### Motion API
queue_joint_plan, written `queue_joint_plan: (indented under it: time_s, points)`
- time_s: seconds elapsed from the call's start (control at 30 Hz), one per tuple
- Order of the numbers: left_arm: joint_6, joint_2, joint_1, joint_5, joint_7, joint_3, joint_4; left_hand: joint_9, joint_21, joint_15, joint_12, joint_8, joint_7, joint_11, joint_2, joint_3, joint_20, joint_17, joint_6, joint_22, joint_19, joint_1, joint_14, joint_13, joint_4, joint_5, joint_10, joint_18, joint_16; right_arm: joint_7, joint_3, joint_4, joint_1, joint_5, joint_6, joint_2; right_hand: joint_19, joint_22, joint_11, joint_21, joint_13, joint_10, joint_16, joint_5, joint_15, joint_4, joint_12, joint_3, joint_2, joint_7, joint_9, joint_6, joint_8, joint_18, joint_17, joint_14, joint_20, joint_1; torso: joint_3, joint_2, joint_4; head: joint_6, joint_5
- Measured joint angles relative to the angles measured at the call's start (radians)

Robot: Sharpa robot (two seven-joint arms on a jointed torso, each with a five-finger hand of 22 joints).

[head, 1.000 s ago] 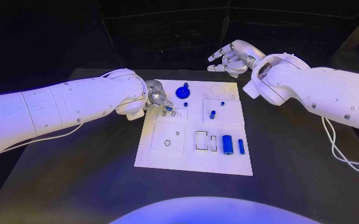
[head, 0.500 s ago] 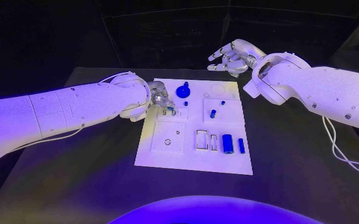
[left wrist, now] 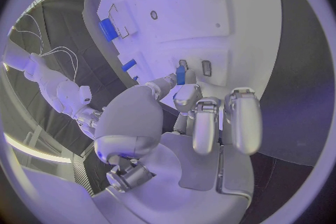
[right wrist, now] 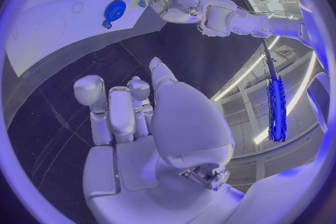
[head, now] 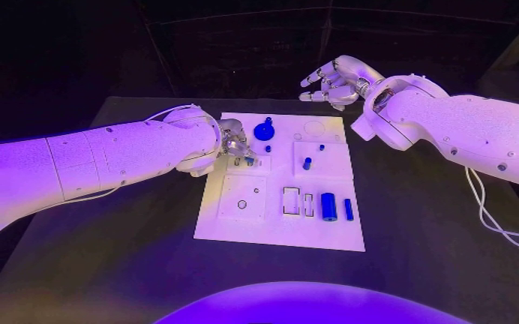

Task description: Assemble the parts on the task board

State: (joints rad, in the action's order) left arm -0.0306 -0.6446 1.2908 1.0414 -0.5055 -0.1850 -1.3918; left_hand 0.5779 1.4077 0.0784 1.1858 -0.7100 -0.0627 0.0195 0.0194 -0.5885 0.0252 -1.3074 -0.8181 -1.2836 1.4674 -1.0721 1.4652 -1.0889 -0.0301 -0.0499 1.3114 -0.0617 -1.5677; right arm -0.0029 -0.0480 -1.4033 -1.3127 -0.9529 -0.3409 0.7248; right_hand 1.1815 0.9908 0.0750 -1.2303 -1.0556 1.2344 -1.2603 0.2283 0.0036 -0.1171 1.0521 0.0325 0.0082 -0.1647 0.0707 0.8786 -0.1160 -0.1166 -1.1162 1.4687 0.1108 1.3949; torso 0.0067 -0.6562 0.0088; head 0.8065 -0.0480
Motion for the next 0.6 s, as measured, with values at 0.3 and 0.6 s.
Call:
queue_joint_plan:
  time_s: [0.3, 0.6]
  points:
    - [0.031, 0.001, 0.002, 0.003, -0.009, 0.001, -0.002, 0.0, 0.0, 0.0, 0.0, 0.001, -0.001, 0.0, 0.0, -0.004, 0.0, 0.0, 0.0, 0.0, 0.0, 0.0, 0.0, 0.001, 0.001, 0.001, 0.0, 0.0, 0.0, 0.0, 0.0, 0.001, 0.0, 0.0, 0.001, -0.002, 0.0, 0.0, 0.0, 0.0, 0.0, 0.0, 0.0, 0.0, 0.0, 0.0, 0.0, 0.0, 0.0, 0.0, 0.0, 0.0, 0.0, 0.0, 0.0, 0.0, 0.0, 0.0, 0.0, 0.0, 0.0003, 0.002, 0.0]
    - [0.049, 0.0, 0.003, 0.004, -0.019, 0.002, -0.003, 0.004, 0.0, 0.0, 0.0, 0.001, -0.002, 0.0, -0.001, -0.005, 0.0, 0.0, 0.002, 0.0, 0.0, -0.001, 0.0, 0.003, 0.002, -0.003, 0.0, 0.0, 0.0, 0.0, 0.0, 0.002, 0.0, 0.001, 0.001, -0.002, 0.0, -0.003, 0.0, 0.0, 0.002, 0.0, 0.0, 0.0, 0.0, 0.0, 0.0, 0.0, 0.0, -0.004, 0.0, -0.004, 0.0, 0.0, 0.0, 0.0, 0.0, 0.0, -0.0004, 0.0, 0.0015, 0.002, -0.003]
